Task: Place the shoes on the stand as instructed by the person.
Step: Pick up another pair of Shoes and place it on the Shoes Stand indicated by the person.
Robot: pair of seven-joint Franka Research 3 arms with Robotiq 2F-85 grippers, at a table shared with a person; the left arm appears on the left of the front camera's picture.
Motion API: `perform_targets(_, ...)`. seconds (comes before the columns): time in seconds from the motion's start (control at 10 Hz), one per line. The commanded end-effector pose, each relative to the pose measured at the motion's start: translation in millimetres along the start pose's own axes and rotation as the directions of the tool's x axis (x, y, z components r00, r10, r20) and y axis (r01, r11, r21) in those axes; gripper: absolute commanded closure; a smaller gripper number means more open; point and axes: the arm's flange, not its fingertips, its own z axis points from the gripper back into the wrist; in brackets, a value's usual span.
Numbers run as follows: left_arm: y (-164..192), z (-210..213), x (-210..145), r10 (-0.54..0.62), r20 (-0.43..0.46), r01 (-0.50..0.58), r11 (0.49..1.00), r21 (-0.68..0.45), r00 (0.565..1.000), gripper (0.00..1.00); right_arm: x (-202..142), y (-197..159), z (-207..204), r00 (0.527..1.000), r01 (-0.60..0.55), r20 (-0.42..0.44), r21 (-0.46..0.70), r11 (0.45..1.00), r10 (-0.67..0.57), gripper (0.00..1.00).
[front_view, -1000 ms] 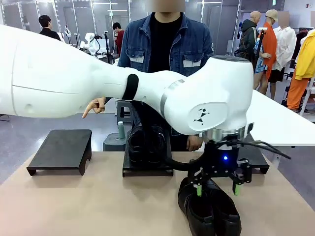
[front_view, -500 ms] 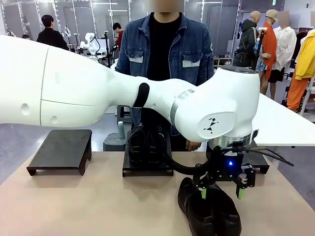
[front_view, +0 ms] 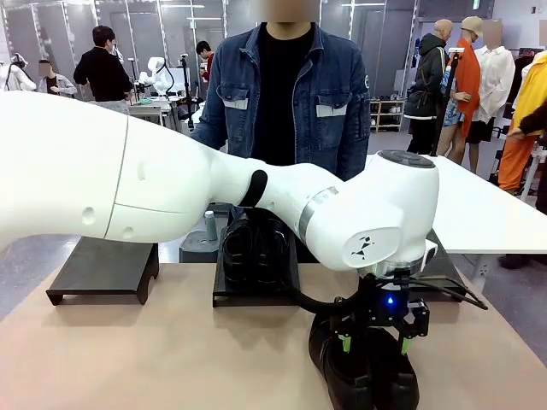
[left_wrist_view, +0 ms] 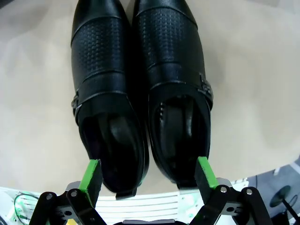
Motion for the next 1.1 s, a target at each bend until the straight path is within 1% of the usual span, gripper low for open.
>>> perform_targets(0.0,0,-14,1,-0.007,0.029,0.007,1.0,-0.013,1.0,0.0,0,1,1,1.0,-0.007,0.01,0.009,1.0,0.007,0.0)
perform_targets(0.3,-2,-37,10,0.0,0.015,0.0,1.0,-0.023,1.0,0.0,0,1,1,1.0,-0.007,0.01,0.009,1.0,0.007,0.0)
perform_targets(0.6,1,-49,12,0.023,-0.007,-0.023,1.0,-0.002,1.0,0.0,0,1,1,1.0,-0.007,0.01,0.009,1.0,0.007,0.0)
perform_targets(0.7,0,-55,12,0.024,-0.022,-0.024,1.0,0.003,0.999,0.45,0,1,1,1.0,-0.007,0.01,0.009,1.0,0.007,0.0)
perform_targets(0.8,-4,-57,12,0.027,-0.037,-0.027,1.0,0.005,0.999,0.59,0,1,1,1.0,-0.007,0.01,0.009,1.0,0.007,0.0)
perform_targets(0.9,-4,-57,11,0.026,-0.041,-0.026,1.0,0.002,0.999,1.0,0,1,1,1.0,-0.007,0.01,0.009,1.0,0.007,0.0)
perform_targets(1.0,-2,-55,11,0.025,-0.038,-0.025,1.0,0.007,0.999,1.0,0,1,1,1.0,-0.007,0.01,0.009,1.0,0.007,0.0)
